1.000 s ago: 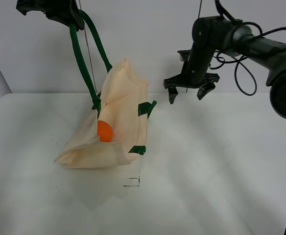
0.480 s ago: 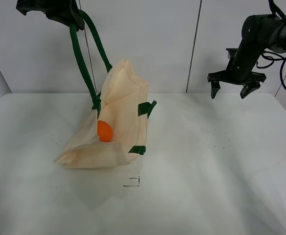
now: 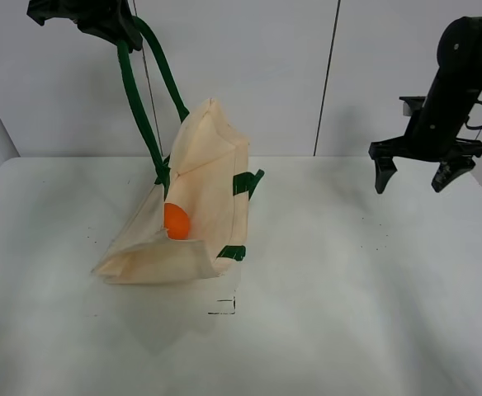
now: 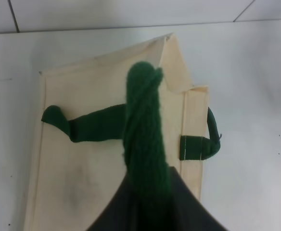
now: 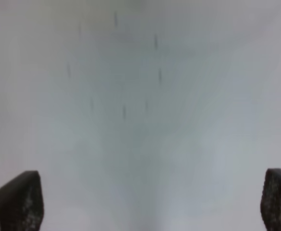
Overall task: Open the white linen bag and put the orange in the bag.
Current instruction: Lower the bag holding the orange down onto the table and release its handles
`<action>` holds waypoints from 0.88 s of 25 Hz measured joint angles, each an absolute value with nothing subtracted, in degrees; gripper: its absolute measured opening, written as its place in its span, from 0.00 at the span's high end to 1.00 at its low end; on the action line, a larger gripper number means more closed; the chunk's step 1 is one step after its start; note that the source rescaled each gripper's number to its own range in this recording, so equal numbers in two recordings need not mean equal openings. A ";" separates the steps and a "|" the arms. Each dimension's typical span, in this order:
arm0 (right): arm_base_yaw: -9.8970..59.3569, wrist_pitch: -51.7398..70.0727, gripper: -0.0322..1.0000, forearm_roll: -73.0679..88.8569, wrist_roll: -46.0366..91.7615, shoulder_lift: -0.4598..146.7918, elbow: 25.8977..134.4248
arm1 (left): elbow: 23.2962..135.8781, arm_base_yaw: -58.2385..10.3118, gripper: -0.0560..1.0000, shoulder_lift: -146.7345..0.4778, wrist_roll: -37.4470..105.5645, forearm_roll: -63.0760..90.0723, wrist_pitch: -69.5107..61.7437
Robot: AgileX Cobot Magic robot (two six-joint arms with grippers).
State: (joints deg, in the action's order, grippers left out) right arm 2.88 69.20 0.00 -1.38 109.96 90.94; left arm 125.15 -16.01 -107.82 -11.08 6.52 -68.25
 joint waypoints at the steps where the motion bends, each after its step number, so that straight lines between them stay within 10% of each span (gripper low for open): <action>1: 2.88 69.20 0.00 0.00 -1.38 107.11 86.82 | 125.15 -16.01 0.95 -107.82 -11.08 6.52 -68.25; 15: 2.88 64.22 0.00 0.00 -1.30 53.85 35.25 | 125.15 -16.01 0.95 -107.82 -11.08 6.52 -68.25; 22: 2.88 58.74 0.00 0.00 0.00 23.41 28.65 | 125.15 -16.01 0.95 -107.82 -10.71 6.52 -68.25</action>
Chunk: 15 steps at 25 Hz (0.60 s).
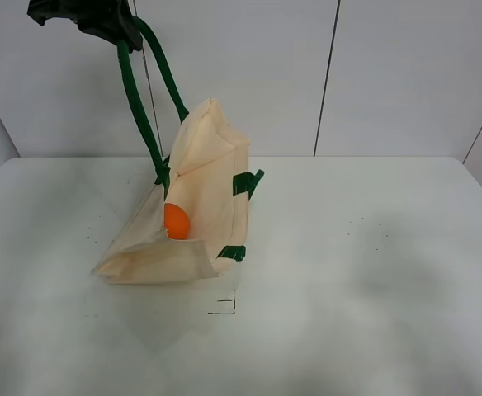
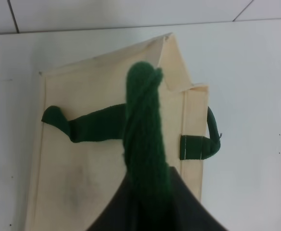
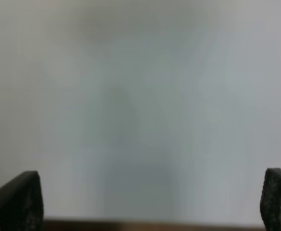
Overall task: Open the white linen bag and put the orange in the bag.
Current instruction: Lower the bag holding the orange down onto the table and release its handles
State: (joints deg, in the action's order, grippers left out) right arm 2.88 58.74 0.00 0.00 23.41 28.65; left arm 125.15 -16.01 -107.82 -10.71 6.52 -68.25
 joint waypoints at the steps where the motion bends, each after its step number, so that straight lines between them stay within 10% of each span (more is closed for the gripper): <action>1: 2.88 58.74 0.00 0.00 0.00 19.88 28.53 | 125.15 -16.01 0.95 -107.82 -10.64 6.52 -68.25; 15: 2.88 58.79 0.00 0.00 0.00 -0.17 28.21 | 124.52 -17.59 0.95 -111.42 -10.29 6.91 -68.19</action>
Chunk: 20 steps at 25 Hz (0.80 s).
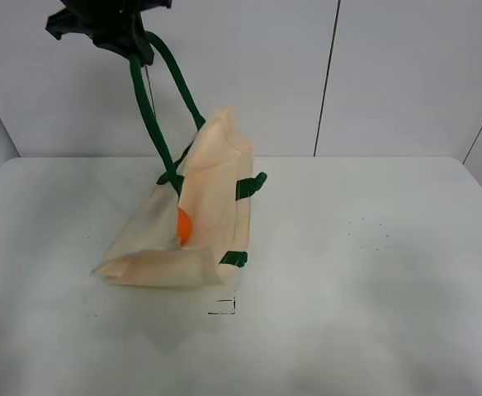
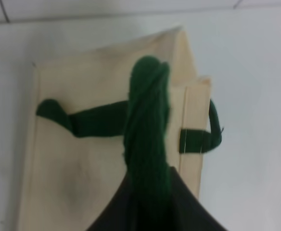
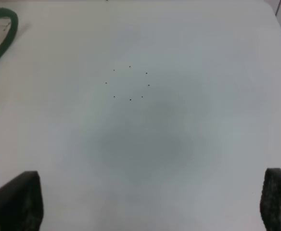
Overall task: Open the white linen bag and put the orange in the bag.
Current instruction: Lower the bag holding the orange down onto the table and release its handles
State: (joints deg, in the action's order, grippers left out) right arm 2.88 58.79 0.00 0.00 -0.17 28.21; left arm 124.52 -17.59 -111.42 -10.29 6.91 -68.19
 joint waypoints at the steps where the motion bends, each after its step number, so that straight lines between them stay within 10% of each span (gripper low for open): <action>1: 2.88 58.79 0.00 0.00 0.00 -0.17 28.21 | 124.10 -18.27 0.95 -112.93 -10.29 6.99 -68.19; 10: 2.88 58.79 0.00 0.00 0.00 -0.17 28.21 | 122.65 -21.85 0.92 -127.29 -9.58 7.77 -65.05; 17: 2.88 58.79 0.00 0.00 0.00 -0.17 28.21 | 122.16 -21.85 0.31 -128.54 -8.79 8.31 -64.34; 20: 2.88 58.79 0.00 0.00 0.00 -0.17 28.21 | 122.16 -21.85 0.20 -128.54 -8.72 5.91 -64.34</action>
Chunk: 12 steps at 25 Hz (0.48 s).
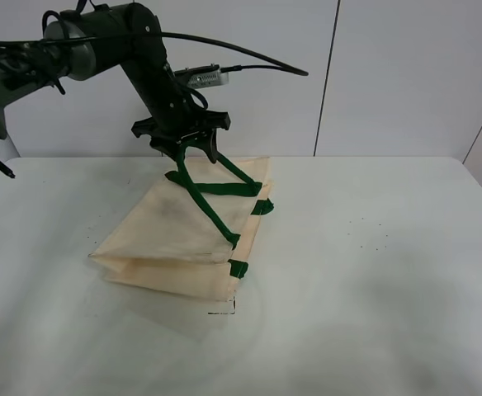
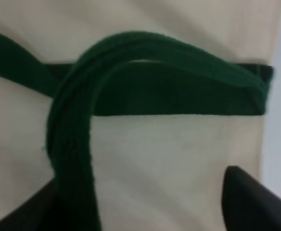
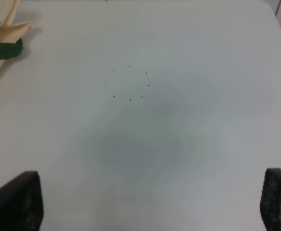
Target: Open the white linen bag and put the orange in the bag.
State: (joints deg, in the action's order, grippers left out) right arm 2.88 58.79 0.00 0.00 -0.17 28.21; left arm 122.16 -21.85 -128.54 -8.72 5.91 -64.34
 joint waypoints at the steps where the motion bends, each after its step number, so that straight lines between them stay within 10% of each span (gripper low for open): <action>1: 2.88 58.79 0.00 0.00 0.00 -0.17 28.21 | 122.16 -21.86 0.19 -128.54 -8.72 3.76 -64.41; 12: 2.88 58.79 0.00 0.00 0.00 -0.17 28.21 | 122.16 -12.95 0.17 -128.54 -10.40 -5.14 -67.87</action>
State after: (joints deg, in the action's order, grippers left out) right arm 2.88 58.79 0.00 0.00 -0.17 28.21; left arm 122.16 -12.95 -128.54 -10.40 -5.14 -67.87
